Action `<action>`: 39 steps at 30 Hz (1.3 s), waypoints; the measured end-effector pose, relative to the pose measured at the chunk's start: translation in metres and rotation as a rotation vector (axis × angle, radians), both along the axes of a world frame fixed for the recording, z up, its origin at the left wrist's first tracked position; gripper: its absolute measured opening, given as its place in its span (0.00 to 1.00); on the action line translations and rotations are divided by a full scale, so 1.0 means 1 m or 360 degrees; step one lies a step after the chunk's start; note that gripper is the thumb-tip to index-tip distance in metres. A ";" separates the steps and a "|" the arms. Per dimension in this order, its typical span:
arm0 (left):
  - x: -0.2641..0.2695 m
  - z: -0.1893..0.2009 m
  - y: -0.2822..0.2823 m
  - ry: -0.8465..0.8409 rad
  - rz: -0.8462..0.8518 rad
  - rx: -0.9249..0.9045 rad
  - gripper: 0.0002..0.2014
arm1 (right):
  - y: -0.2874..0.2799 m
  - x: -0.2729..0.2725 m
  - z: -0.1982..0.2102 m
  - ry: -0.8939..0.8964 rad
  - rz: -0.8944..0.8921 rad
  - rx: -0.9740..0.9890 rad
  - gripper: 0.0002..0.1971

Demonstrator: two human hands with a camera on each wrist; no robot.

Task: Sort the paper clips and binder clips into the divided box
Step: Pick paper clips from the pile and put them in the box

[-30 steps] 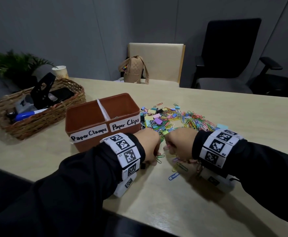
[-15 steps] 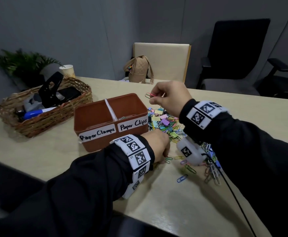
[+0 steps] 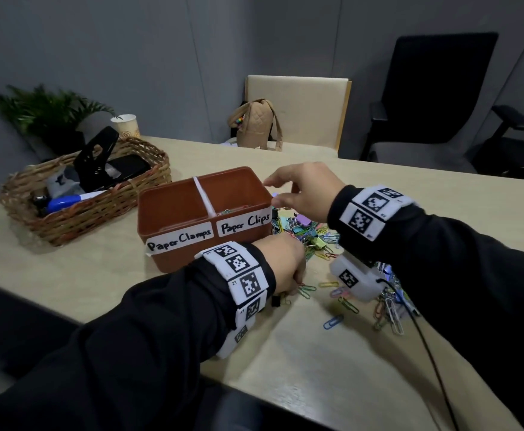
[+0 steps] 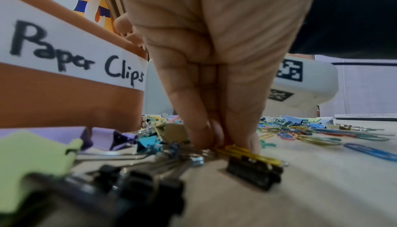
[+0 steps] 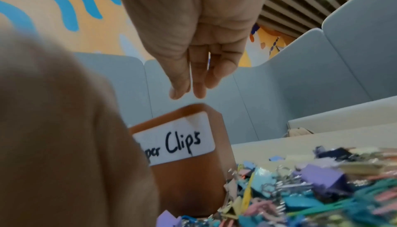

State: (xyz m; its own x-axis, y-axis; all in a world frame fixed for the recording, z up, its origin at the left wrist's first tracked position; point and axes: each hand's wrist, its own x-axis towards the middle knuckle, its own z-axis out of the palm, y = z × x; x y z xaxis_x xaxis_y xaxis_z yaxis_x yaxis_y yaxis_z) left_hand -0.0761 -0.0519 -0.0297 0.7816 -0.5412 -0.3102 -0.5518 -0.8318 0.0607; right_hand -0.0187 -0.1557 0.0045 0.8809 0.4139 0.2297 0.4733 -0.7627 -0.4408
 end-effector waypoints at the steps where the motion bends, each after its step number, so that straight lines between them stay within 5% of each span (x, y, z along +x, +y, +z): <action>1: 0.000 0.000 0.000 -0.0030 -0.0021 -0.0006 0.09 | -0.009 -0.003 0.001 0.0049 0.0003 -0.0088 0.16; 6: 0.002 -0.002 -0.006 -0.0067 -0.0019 0.0002 0.06 | -0.047 -0.027 -0.006 0.0399 0.0035 -0.0642 0.15; 10: 0.003 -0.004 -0.006 -0.0056 -0.0022 -0.0010 0.06 | -0.061 -0.050 -0.020 0.0577 0.0178 -0.0986 0.26; 15: -0.003 0.000 0.011 0.0010 0.0027 -0.0217 0.06 | -0.066 -0.066 -0.037 0.0450 0.0322 -0.1240 0.31; 27: -0.014 0.002 0.002 0.0019 0.0087 -0.0051 0.12 | -0.073 -0.058 -0.041 0.0374 0.0384 -0.1008 0.16; 33: -0.011 0.002 0.003 0.0176 0.0133 -0.0030 0.14 | -0.087 -0.055 -0.034 0.0451 0.0414 -0.0949 0.24; 39: -0.005 0.000 0.000 0.0137 0.0128 -0.0028 0.12 | -0.085 -0.052 -0.039 0.0477 0.0388 -0.0882 0.17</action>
